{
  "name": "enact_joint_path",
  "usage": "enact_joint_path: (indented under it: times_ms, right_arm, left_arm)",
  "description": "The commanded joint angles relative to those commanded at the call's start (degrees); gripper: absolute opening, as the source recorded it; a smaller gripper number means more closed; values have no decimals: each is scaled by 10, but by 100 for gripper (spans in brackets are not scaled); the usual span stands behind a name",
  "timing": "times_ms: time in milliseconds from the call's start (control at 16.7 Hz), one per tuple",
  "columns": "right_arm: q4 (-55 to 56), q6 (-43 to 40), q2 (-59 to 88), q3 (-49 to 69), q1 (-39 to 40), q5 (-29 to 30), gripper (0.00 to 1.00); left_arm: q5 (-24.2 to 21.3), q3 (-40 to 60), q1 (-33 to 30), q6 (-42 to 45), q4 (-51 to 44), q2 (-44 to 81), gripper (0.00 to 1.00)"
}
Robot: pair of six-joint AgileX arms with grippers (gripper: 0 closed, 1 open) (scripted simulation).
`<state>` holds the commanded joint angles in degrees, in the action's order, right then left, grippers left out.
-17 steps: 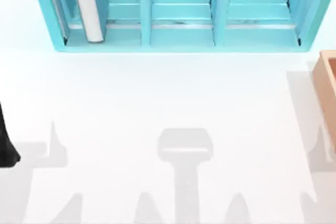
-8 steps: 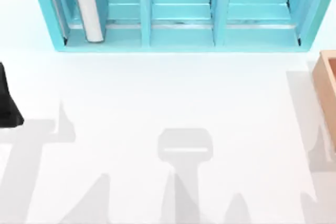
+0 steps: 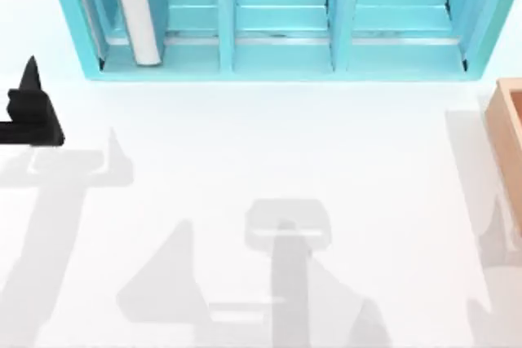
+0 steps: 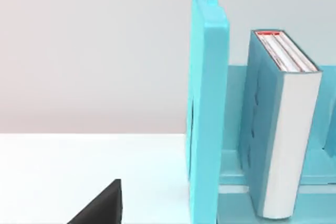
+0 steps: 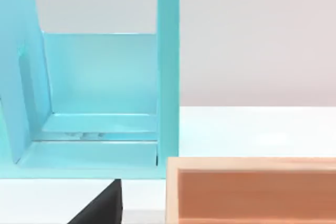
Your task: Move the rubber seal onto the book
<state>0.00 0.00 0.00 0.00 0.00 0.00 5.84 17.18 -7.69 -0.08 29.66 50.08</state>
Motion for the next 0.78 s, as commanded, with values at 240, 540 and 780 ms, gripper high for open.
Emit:
enact_joint_path:
  times_ms: [240, 540, 780]
  right_arm:
    - [0, 0, 0, 0, 0, 0, 100]
    - [0, 0, 0, 0, 0, 0, 100]
    - [0, 0, 0, 0, 0, 0, 100]
  left_arm:
    - [14, 39, -15, -2, 66, 106, 100]
    - [30, 88, -36, 0, 148, 239, 100]
    - [41, 127, -54, 0, 215, 345, 100]
